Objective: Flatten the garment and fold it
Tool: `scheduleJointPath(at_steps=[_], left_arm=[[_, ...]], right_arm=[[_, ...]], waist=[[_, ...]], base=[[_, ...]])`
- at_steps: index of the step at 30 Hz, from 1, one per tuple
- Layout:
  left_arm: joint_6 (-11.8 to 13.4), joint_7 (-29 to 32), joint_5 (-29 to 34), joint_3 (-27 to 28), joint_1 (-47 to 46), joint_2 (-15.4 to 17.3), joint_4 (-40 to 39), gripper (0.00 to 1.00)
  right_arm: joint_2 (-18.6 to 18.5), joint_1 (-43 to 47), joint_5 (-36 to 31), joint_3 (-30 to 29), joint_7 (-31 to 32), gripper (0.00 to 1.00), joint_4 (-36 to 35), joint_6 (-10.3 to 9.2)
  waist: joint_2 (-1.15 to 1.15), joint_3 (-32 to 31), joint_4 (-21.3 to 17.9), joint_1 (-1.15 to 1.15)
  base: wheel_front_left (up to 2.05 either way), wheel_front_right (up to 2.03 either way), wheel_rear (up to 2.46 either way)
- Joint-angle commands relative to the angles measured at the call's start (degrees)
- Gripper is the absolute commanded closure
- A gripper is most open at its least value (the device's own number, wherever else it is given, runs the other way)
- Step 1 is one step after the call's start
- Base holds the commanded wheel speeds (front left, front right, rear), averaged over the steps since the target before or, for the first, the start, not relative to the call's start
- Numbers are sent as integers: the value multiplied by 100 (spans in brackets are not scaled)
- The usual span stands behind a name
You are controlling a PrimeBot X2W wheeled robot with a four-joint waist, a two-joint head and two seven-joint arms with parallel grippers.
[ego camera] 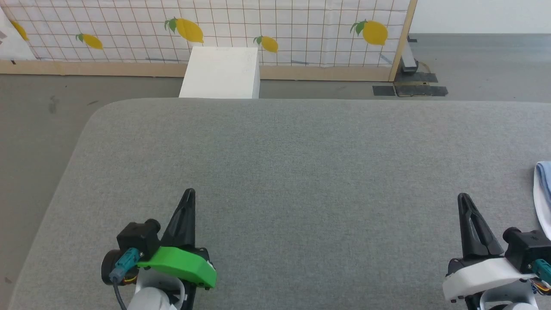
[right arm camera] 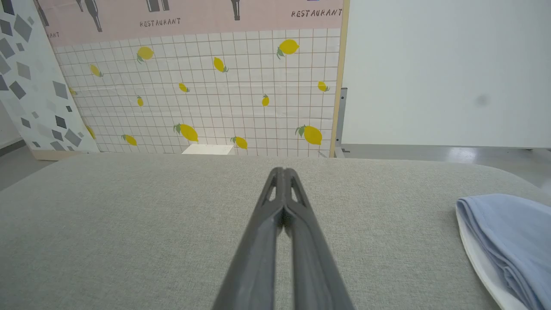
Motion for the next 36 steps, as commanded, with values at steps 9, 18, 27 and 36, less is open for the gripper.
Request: scheduleJointPath(at_steps=[9, 18, 27, 36], left_arm=[[63, 121, 183, 68, 81, -4, -133, 100], [103, 224, 293, 111, 119, -6, -221, 100], [144, 329, 405, 154, 157, -9, -311, 100], [184, 434, 518, 198, 196, -11, -401, 100]], right_arm=[[3, -45, -70, 62, 79, 100, -14, -1], [4, -66, -105, 107, 139, 100, -21, -2], [5, -88, -140, 154, 200, 100, -28, -3], [7, -109, -176, 201, 262, 100, -35, -4]], waist=[[0, -4, -18, 0], [0, -8, -36, 0], [0, -11, -54, 0], [0, -15, -71, 0]], base=[[0, 0, 0], [0, 0, 0], [0, 0, 0], [0, 0, 0]])
